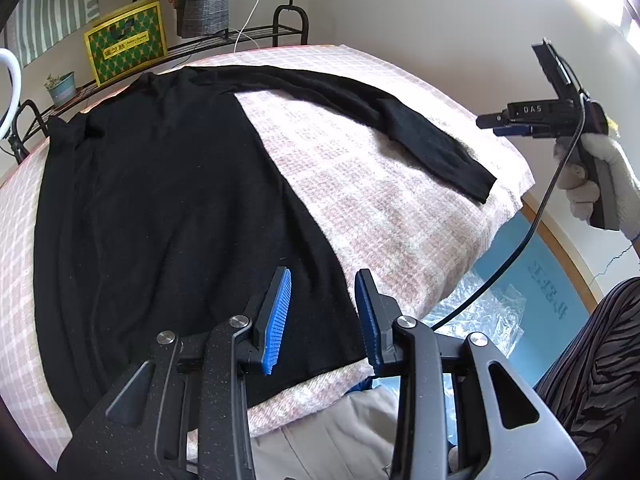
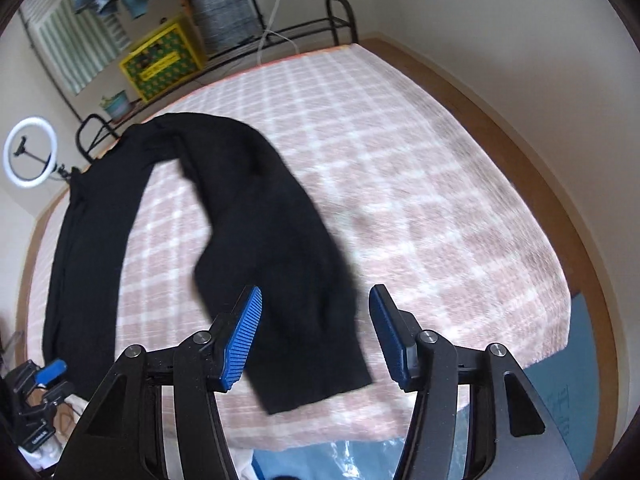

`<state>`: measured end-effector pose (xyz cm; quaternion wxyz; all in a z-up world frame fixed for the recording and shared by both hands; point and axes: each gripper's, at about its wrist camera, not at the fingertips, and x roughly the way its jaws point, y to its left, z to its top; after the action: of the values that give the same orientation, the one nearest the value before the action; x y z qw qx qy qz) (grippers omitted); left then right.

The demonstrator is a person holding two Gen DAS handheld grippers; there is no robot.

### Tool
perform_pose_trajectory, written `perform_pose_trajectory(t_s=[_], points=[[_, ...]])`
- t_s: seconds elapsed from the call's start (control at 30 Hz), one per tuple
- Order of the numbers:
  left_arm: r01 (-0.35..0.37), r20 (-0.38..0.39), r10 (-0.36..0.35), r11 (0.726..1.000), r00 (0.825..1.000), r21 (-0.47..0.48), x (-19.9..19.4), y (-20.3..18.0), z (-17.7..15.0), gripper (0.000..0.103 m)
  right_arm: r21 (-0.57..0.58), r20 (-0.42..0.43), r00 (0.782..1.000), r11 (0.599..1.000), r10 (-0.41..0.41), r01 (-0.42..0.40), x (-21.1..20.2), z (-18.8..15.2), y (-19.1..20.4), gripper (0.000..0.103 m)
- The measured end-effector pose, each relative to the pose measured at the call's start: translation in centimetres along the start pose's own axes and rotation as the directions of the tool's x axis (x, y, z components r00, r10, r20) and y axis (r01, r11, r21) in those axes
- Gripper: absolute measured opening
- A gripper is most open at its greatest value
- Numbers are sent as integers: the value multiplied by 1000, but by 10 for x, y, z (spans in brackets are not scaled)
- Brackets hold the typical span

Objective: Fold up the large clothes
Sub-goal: 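Grasp the sweater sleeve with the right tool and lift it across the body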

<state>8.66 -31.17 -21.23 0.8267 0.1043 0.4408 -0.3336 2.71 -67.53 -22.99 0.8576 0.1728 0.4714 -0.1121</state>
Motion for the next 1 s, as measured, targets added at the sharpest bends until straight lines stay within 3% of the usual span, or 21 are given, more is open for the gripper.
perform_pose_trajectory(t_s=[0.13, 0.23, 0.5, 0.57, 0.63, 0.7, 1.0], points=[[8, -8, -8, 1000, 1000, -9, 2, 1, 0, 33, 69, -36, 999, 998, 14, -11, 14, -4, -27, 55], [-2, -5, 2, 1000, 1000, -2, 0, 4, -1, 33, 60, -79, 997, 998, -2, 6, 29, -9, -31, 54], [-11, 6, 11, 999, 1000, -38, -4, 18, 0, 33, -10, -137, 990, 1000, 16, -17, 47, -14, -15, 29], [-14, 9, 14, 999, 1000, -37, -5, 18, 0, 33, -32, -149, 989, 999, 5, -10, 50, -15, -10, 28], [-16, 8, 16, 999, 1000, -32, -6, 17, 0, 33, -54, -150, 989, 999, -10, 2, 51, -15, -4, 14], [-20, 10, 20, 999, 1000, -28, -7, 16, -1, 33, -41, -156, 988, 999, 10, -16, 52, -14, -4, 7], [-22, 34, 24, 998, 999, -57, -19, 26, -2, 33, -19, -55, 996, 997, 69, -70, 9, -6, 11, 3]])
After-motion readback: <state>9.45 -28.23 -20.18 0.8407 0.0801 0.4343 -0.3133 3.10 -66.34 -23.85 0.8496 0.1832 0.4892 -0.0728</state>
